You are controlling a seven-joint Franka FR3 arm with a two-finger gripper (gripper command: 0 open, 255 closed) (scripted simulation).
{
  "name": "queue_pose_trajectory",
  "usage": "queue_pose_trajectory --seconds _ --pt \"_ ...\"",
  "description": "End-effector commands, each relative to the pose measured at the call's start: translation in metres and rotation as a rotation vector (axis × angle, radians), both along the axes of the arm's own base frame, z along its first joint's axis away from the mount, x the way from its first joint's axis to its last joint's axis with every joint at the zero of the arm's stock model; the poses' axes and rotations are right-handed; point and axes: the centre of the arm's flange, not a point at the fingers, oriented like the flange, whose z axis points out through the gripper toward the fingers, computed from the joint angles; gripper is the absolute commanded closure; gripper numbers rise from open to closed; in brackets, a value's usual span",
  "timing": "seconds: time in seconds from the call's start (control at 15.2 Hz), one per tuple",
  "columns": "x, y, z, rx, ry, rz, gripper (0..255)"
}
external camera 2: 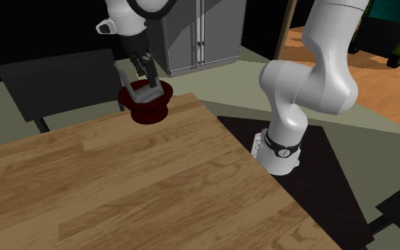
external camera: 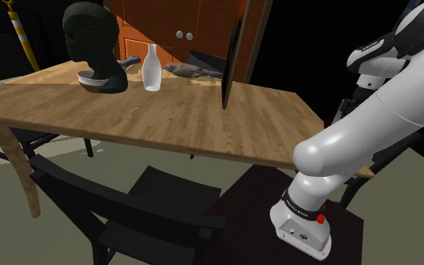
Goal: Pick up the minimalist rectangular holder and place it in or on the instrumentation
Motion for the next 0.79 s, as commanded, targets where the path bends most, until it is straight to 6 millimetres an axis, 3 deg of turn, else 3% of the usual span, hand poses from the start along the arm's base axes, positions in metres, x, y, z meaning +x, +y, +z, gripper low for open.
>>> queue_pose_trajectory --seconds 0.0,0.07,0.33,0.73 --pt "0.000 0.000 0.000 0.001 0.000 -0.001 0" --pt "0.000 0.000 0.000 0.001 0.000 -0.001 0" --pt "0.005 -0.003 0.049 0.001 0.000 -0.001 0" --pt "0.005 -0.003 0.049 0.001 0.000 -0.001 0"
